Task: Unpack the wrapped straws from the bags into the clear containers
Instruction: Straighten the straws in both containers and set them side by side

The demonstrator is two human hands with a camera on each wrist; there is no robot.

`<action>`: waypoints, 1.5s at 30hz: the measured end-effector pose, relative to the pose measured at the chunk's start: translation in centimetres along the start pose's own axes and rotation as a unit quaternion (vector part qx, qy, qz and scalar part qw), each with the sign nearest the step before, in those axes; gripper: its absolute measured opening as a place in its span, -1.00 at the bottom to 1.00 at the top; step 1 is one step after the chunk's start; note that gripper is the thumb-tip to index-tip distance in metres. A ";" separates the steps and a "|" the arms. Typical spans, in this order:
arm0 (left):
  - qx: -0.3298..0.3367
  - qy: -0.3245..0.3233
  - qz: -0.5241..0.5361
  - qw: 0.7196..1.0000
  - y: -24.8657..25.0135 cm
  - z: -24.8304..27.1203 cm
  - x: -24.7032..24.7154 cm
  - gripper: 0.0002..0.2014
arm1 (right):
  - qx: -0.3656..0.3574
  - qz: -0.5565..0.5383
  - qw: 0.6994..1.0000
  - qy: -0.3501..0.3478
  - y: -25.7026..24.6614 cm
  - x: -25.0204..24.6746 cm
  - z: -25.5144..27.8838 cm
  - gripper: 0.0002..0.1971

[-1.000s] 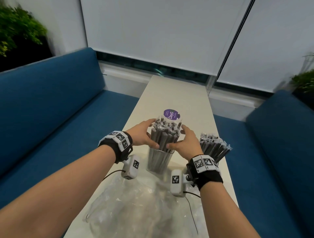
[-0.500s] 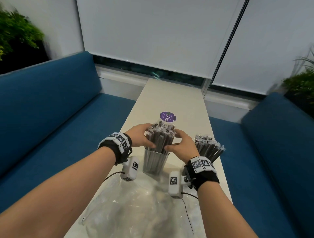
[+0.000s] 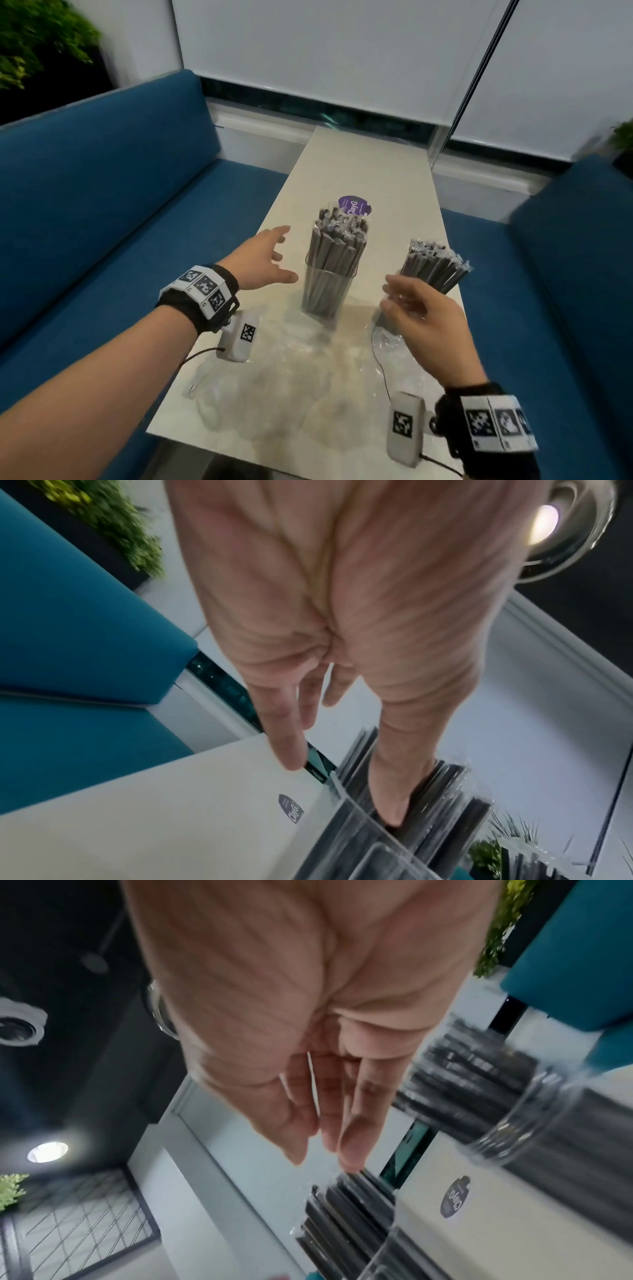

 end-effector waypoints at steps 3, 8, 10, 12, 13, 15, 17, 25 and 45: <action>-0.021 -0.003 -0.057 0.998 -2.9 3.9 0.4 -0.27 | 0.032 0.036 0.997 0.068 4.1 -1.2 5.6 -0.79; -0.093 -0.110 -0.141 0.979 -8.4 9.2 5.7 0.08 | 0.144 0.246 0.957 -0.055 13.7 3.1 10.0 -0.20; -0.126 -0.151 -0.173 0.965 -10.4 10.4 8.0 0.27 | 0.159 0.236 0.952 -0.113 15.8 4.7 10.5 -0.08; -0.144 -0.182 -0.211 0.949 -11.8 11.3 10.2 0.35 | 0.158 0.219 0.951 -0.153 16.8 6.3 10.6 -0.05; -0.144 -0.192 -0.232 0.943 -12.2 11.6 11.2 0.36 | 0.157 0.236 0.942 -0.179 17.2 7.1 10.9 -0.06; -0.128 -0.187 -0.286 0.931 -12.6 11.9 13.0 0.25 | 0.142 0.302 0.916 -0.223 17.7 8.7 11.5 -0.14; -0.107 -0.152 -0.301 0.935 -12.3 11.7 14.0 0.04 | 0.119 0.367 0.897 -0.217 17.7 9.2 12.0 -0.34; -0.079 -0.042 -0.025 0.996 -7.8 13.7 15.3 -0.37 | 0.101 0.114 0.987 -0.045 13.6 4.3 11.7 -0.59; -0.163 0.154 0.635 0.739 -0.5 22.9 18.8 -0.41 | -0.461 0.046 0.877 -0.128 3.3 3.3 16.9 -0.42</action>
Point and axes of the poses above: each hand's wrist, its own z-axis away from the middle knuckle, its own x-axis out of the palm, y = z × x, the point moved 7 cm from there along -z, towards the middle knuckle, and after that the axes turned 12 degrees about z, right-handed, at the moved point
